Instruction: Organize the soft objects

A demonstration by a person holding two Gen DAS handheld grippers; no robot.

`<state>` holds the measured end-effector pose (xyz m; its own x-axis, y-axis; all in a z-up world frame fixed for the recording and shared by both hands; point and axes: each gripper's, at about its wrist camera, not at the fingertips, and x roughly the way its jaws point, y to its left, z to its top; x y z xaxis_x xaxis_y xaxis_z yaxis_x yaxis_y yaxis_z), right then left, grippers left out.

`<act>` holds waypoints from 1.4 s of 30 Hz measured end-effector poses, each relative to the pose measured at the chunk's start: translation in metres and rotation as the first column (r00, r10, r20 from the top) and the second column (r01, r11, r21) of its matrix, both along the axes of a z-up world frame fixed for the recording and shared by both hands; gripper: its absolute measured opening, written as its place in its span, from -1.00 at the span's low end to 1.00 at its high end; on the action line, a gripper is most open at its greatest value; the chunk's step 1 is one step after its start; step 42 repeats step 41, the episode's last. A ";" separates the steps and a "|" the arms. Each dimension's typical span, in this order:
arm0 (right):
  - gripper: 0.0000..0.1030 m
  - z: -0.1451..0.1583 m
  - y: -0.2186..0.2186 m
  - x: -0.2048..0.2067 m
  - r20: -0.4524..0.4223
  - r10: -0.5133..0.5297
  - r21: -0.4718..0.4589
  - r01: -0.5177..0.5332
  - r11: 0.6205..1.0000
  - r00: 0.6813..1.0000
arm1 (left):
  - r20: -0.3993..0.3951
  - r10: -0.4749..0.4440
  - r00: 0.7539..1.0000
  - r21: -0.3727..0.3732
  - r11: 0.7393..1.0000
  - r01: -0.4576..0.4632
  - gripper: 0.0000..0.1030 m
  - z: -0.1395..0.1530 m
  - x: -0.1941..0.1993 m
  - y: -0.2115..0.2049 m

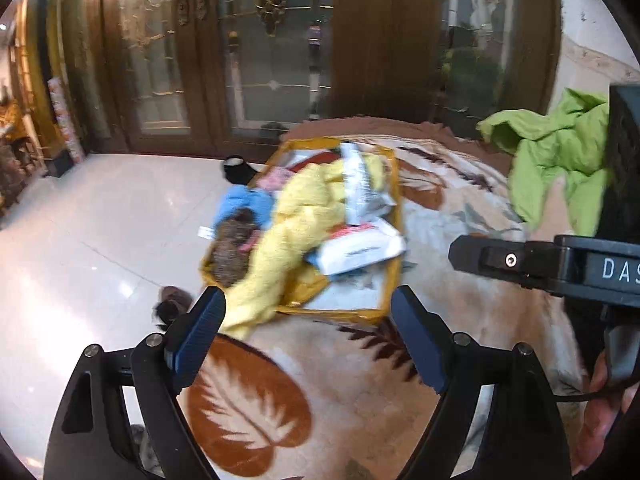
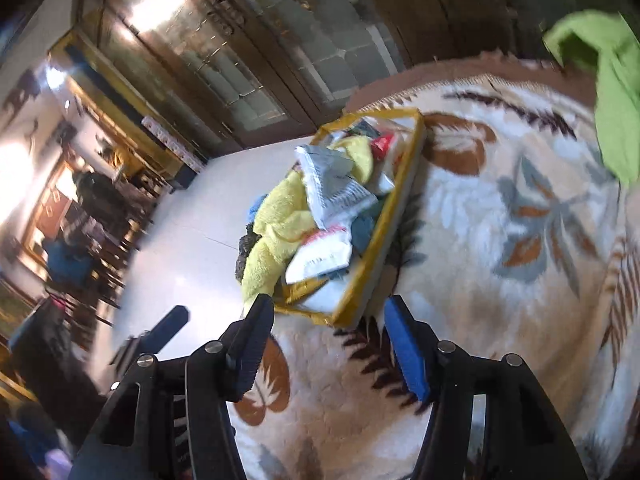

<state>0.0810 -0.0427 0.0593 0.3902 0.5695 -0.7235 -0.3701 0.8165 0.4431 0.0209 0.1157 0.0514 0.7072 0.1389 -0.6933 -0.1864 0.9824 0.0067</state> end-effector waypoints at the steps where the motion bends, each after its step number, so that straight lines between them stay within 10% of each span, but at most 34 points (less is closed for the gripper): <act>1: 0.18 0.001 0.007 0.001 0.023 -0.007 -0.033 0.008 0.999 1.000 | 0.002 0.019 1.000 0.016 1.000 -0.019 0.66 0.000 -0.001 0.004; 11: 0.19 -0.004 0.062 0.003 0.116 0.050 -0.203 -0.025 0.979 0.992 | 0.021 0.058 0.998 0.027 0.998 -0.058 0.66 -0.003 0.000 0.023; 42: 0.19 0.000 0.047 -0.007 0.095 0.034 -0.161 -0.018 0.987 0.995 | 0.085 0.073 0.994 0.051 0.996 -0.077 0.70 0.002 -0.007 0.028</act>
